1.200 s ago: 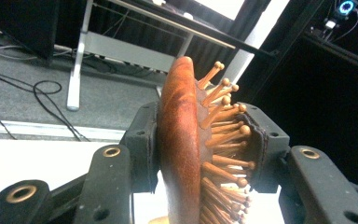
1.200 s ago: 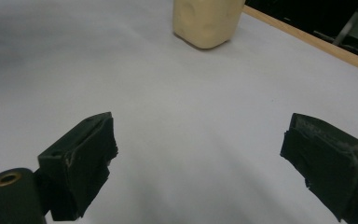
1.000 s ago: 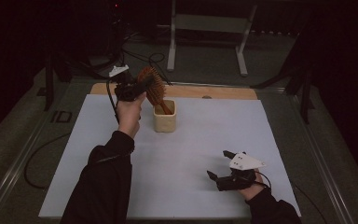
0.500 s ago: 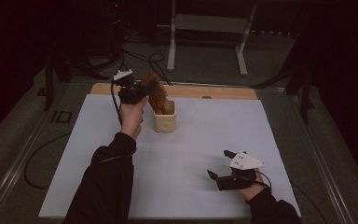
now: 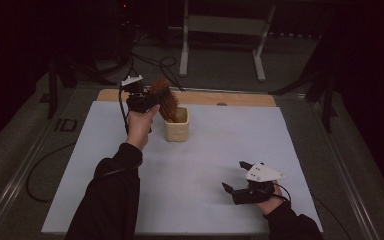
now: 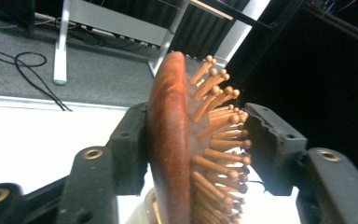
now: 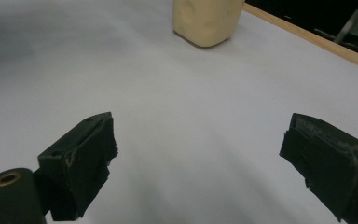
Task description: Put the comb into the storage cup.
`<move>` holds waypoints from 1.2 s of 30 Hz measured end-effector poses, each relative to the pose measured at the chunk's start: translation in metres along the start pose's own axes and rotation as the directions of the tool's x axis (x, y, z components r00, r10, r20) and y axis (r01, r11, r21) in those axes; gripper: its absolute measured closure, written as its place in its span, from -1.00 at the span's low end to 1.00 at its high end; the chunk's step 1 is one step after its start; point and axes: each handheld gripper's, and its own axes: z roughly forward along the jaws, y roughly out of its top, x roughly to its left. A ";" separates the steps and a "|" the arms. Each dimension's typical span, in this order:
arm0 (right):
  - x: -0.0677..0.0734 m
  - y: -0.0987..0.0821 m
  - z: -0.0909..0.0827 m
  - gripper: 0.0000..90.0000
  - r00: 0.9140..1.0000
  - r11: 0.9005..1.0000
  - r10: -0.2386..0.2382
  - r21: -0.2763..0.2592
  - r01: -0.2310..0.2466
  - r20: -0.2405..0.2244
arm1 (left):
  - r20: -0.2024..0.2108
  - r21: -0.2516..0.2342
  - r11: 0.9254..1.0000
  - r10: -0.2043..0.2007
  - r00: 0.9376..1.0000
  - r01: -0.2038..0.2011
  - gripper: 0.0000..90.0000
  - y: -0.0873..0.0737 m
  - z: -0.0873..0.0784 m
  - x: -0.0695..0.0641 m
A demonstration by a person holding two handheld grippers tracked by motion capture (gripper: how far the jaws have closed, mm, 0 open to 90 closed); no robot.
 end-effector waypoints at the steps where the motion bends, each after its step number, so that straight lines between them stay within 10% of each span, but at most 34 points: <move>1: 0.000 0.000 0.000 -0.81 1.000 1.000 0.001 -0.001 -0.001 0.001 | -0.002 0.007 1.000 0.004 1.000 -0.004 -0.19 0.001 0.000 0.000; 19: -0.002 -0.001 0.000 -0.81 1.000 1.000 0.012 0.002 -0.012 0.003 | 0.050 0.054 0.989 0.132 0.990 -0.135 -0.99 0.010 -0.026 -0.003; 36: -0.001 0.000 0.002 -0.81 1.000 1.000 0.005 0.006 -0.005 0.001 | 0.066 0.103 0.943 0.310 0.948 -0.316 -1.00 0.001 -0.058 -0.003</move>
